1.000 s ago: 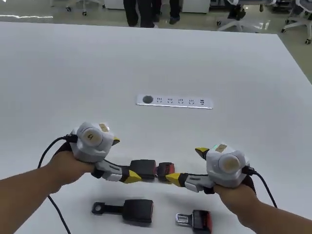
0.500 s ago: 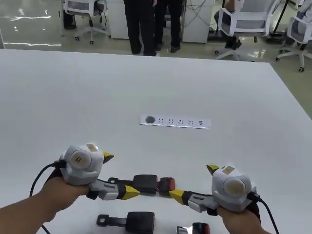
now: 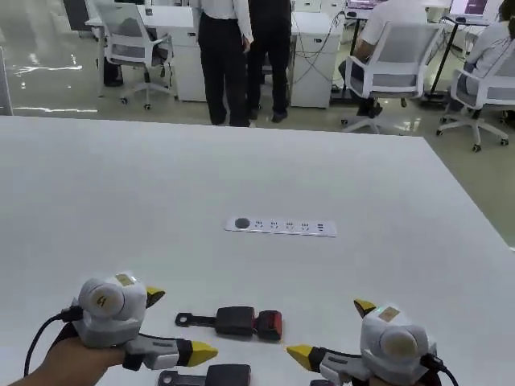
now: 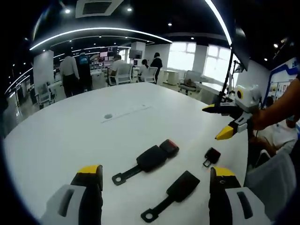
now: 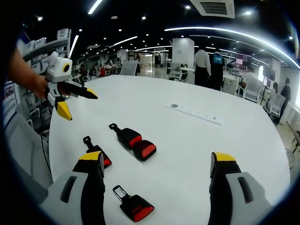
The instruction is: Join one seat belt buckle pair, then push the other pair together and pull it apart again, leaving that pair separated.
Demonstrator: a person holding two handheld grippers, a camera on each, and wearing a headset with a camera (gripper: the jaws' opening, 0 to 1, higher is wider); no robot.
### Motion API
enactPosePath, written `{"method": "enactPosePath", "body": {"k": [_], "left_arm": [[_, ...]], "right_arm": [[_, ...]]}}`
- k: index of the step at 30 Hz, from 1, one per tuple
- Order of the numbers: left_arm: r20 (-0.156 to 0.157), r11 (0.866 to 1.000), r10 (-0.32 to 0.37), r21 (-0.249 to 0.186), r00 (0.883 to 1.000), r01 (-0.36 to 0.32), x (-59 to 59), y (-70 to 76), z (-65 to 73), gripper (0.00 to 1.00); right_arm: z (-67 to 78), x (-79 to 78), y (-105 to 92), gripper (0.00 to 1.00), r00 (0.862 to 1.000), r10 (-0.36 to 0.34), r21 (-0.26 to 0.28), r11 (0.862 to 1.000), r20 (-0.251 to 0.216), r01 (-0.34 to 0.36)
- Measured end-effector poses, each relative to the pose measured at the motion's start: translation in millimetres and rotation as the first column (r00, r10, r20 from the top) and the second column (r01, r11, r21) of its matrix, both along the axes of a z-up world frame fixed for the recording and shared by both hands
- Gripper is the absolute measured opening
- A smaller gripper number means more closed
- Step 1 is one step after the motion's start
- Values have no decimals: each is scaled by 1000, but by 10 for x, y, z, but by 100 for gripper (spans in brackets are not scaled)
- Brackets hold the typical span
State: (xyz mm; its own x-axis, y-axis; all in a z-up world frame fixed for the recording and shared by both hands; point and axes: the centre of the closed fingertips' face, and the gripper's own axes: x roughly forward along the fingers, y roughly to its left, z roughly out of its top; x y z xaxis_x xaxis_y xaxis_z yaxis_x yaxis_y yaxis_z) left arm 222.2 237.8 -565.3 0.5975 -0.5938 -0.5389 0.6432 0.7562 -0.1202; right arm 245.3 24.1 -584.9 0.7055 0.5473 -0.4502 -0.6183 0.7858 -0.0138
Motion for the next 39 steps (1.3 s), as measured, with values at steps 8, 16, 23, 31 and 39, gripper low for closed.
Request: {"method": "enactPosePath", "body": {"k": [8, 16, 23, 31, 39], "left_arm": [[3, 999, 29, -29, 1000, -29, -232, 150, 12, 100], [16, 998, 53, -36, 998, -52, -460, 217, 47, 100], [54, 995, 80, -59, 995, -77, -579, 299, 132, 100], [55, 989, 132, -77, 990, -128, -724, 366, 119, 100], [69, 987, 150, -74, 986, -145, -722, 456, 108, 100]], "right_arm": [[43, -296, -90, 97, 1000, -23, 4, 1000, 16, 23], [122, -536, -236, 99, 997, -69, 28, 997, 27, 68], [197, -745, -281, 99, 996, -76, 32, 997, 43, 75], [193, -928, -347, 99, 996, -83, 34, 996, 42, 82], [112, -1031, -399, 99, 994, -107, 54, 993, 31, 105]]}}
